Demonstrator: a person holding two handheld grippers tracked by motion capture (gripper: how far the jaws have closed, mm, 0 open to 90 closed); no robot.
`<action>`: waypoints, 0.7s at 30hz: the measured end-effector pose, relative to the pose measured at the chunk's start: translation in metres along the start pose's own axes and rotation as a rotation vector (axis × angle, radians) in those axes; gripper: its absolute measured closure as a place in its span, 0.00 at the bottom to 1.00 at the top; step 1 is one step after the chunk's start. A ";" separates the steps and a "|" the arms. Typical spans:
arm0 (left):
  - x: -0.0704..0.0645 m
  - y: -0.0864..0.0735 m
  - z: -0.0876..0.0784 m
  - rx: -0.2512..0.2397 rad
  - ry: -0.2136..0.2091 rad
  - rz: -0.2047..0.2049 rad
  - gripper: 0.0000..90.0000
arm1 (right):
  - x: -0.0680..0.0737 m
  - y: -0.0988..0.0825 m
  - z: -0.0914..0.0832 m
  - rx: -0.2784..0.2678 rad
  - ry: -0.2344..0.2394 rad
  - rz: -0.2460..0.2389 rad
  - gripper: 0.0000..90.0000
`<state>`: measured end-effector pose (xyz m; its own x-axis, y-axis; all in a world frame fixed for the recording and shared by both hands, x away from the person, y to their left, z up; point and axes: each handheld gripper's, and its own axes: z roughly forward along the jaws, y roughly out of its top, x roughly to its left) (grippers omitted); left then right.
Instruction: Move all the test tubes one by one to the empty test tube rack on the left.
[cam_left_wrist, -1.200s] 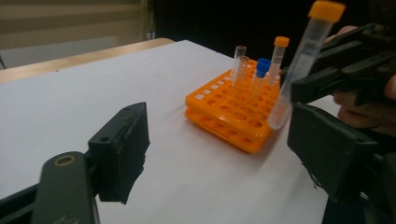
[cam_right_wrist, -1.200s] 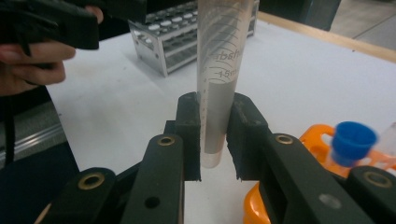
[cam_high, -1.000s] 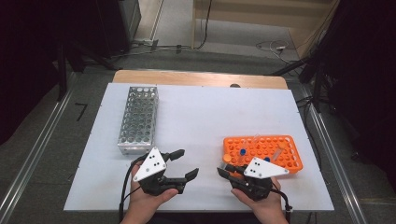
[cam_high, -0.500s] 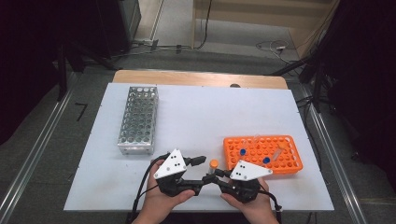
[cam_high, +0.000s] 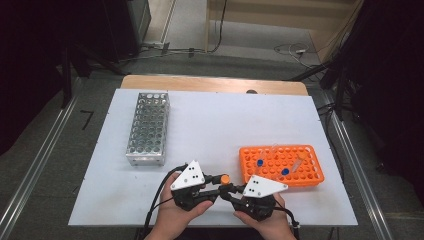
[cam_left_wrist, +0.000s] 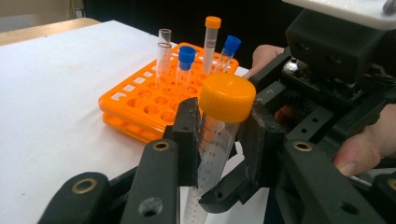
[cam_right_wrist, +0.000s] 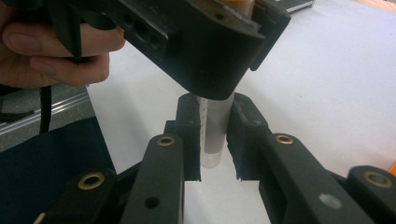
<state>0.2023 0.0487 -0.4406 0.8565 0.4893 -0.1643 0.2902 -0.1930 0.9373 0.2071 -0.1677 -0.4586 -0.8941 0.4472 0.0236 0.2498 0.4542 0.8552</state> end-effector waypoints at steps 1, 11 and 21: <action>-0.001 0.000 0.000 0.006 0.015 0.010 0.78 | 0.000 0.000 0.000 0.000 0.000 0.000 0.82; 0.004 0.000 -0.009 -0.012 0.058 0.004 0.83 | -0.006 0.000 -0.002 -0.029 0.030 0.010 0.66; 0.013 0.002 -0.022 -0.029 0.097 -0.011 0.83 | -0.018 0.010 -0.022 -0.065 0.035 -0.005 0.30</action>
<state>0.2047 0.0734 -0.4344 0.8074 0.5718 -0.1453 0.2855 -0.1632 0.9444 0.2179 -0.1882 -0.4387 -0.9078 0.4177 0.0362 0.2218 0.4052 0.8869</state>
